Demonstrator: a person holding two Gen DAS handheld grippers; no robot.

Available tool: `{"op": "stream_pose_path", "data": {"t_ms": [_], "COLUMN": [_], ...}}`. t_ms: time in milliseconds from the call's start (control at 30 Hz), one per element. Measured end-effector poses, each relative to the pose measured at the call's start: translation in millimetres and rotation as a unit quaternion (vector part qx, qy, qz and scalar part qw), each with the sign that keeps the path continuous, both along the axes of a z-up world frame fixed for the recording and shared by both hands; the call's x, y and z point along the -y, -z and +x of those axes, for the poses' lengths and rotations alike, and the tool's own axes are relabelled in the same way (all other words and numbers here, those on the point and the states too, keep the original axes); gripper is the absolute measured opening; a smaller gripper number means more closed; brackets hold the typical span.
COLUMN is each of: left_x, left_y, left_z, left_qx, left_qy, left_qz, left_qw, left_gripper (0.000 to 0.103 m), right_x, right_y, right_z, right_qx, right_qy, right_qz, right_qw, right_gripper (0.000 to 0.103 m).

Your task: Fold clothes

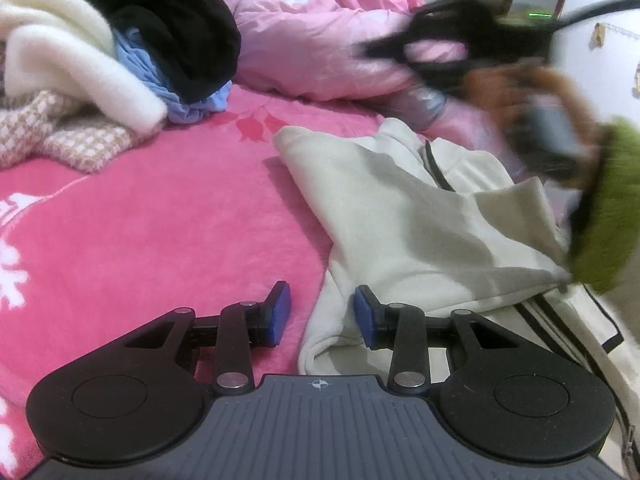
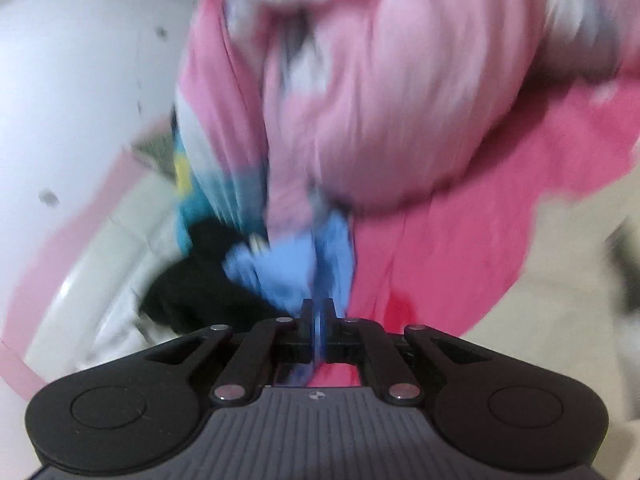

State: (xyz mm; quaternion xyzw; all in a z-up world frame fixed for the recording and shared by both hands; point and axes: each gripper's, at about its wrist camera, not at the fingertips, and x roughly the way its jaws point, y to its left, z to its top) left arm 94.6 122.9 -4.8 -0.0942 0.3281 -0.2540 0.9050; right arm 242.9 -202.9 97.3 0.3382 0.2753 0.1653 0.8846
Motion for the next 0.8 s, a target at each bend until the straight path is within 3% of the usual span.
{"op": "stream_pose_path", "data": {"t_ms": [133, 200, 233, 267, 433, 567, 700, 800], "left_x": [-2, -4, -4, -5, -6, -9, -11, -10], "left_y": [-1, -2, -2, -2, -2, -1, 0, 0], "left_z": [0, 1, 1, 1, 3, 4, 5, 5], "left_qx": [-0.004, -0.006, -0.008, -0.01, -0.012, -0.016, -0.019, -0.018], "left_qy": [-0.001, -0.002, -0.003, -0.004, -0.006, -0.006, -0.006, -0.005], "left_qz": [-0.009, -0.014, -0.017, -0.02, -0.025, -0.037, -0.045, -0.045], "left_qw": [1.0, 0.9999, 0.9998, 0.9997, 0.9996, 0.9992, 0.9988, 0.9988], "left_gripper": [0.037, 0.037, 0.037, 0.037, 0.037, 0.037, 0.037, 0.037], "right_x": [77, 114, 130, 139, 178, 198, 214, 210], "right_y": [-62, -77, -76, -64, 4, 70, 102, 105], "right_z": [-94, -145, -168, -180, -236, -224, -202, -183], "right_qx": [0.038, 0.033, 0.018, -0.007, -0.139, -0.222, -0.226, -0.214], "right_qy": [0.066, 0.109, 0.13, 0.14, 0.182, 0.217, 0.237, 0.24], "right_qz": [-0.038, -0.052, -0.054, -0.049, -0.017, 0.049, 0.124, 0.119], "right_qw": [0.996, 0.992, 0.99, 0.989, 0.973, 0.95, 0.937, 0.94], "right_gripper": [0.006, 0.013, 0.024, 0.03, 0.035, 0.037, 0.036, 0.036]}}
